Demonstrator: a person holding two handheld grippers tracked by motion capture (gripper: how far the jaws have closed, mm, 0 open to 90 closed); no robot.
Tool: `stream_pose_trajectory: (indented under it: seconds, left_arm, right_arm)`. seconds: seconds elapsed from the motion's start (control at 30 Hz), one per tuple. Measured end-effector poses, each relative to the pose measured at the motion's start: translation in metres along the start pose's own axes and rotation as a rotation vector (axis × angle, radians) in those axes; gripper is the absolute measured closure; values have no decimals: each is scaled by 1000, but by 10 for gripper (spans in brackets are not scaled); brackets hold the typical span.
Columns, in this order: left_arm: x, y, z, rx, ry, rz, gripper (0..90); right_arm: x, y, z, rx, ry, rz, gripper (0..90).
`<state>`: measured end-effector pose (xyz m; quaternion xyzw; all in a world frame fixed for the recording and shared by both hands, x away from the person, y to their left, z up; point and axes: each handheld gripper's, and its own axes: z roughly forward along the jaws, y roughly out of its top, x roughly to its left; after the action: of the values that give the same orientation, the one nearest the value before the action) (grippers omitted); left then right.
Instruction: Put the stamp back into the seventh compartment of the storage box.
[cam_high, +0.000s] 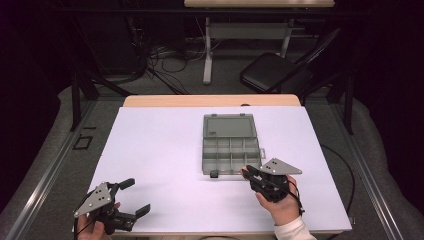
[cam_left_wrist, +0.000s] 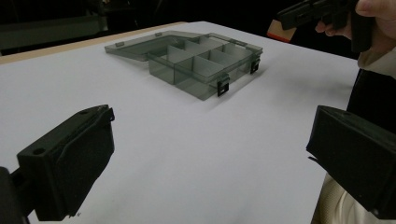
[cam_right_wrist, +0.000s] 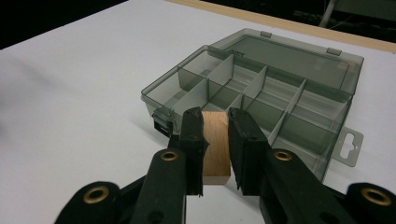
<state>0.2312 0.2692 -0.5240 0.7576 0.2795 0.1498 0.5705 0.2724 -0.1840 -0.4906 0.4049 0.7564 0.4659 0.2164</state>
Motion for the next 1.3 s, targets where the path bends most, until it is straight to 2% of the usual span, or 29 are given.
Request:
stream_pose_trajectory:
  seconds: [0.33, 0.5, 0.7, 1.13, 1.2, 1.3]
  left_arm:
    - [1, 0, 0, 4, 0, -6, 13]
    - [1, -1, 0, -6, 21, -11, 25]
    - [2, -1, -1, -7, 15, -20, 26]
    - [2, -1, 0, 4, -5, -19, 26]
    - [2, -1, 0, -1, 9, -22, 26]
    - [2, -1, 0, -2, 9, -22, 26]
  right_arm:
    - [-5, 11, 7, 7, -7, -15, 763]
    - [-9, 19, 14, 16, -5, -18, 763]
    - [-11, 26, 21, 28, -6, -26, 763]
    - [-20, 28, 36, 51, -18, -2, 763]
    - [-21, 28, 38, 59, -21, -1, 763]
    - [-22, 28, 40, 53, -24, 0, 763]
